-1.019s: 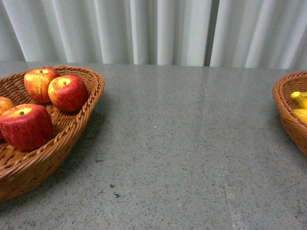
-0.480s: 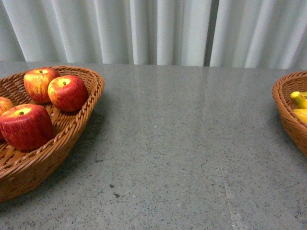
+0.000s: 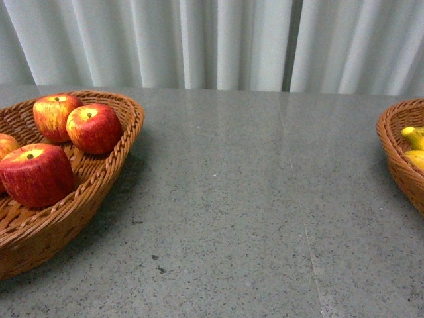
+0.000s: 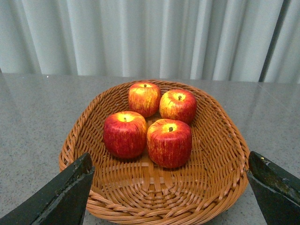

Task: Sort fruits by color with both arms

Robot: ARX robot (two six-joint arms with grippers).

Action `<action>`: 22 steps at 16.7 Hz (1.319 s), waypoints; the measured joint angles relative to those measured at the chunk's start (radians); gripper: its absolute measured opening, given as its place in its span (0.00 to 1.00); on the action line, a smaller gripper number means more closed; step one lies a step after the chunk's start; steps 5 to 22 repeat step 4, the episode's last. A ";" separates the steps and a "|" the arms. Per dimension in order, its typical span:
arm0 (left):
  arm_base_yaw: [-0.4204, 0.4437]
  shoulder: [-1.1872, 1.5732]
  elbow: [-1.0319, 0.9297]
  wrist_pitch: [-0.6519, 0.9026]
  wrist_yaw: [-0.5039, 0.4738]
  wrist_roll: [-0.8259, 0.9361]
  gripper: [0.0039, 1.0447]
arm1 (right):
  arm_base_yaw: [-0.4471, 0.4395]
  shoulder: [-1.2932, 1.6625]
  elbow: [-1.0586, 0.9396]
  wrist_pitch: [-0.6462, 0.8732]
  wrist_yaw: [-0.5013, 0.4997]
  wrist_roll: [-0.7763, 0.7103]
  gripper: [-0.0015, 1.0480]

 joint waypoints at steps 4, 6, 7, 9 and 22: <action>0.000 0.000 0.000 0.000 0.000 0.000 0.94 | 0.000 0.000 0.000 0.000 0.000 0.000 0.94; 0.000 0.000 0.000 0.000 0.000 0.000 0.94 | 0.000 0.000 0.000 0.000 0.000 0.000 0.94; 0.000 0.000 0.000 0.000 0.000 0.000 0.94 | 0.000 0.000 0.000 0.000 0.000 0.000 0.94; 0.000 0.000 0.000 0.000 0.000 0.000 0.94 | 0.000 0.000 0.000 0.000 0.000 0.000 0.94; 0.000 0.000 0.000 0.000 0.000 0.000 0.94 | 0.000 0.000 0.000 0.000 0.000 0.000 0.94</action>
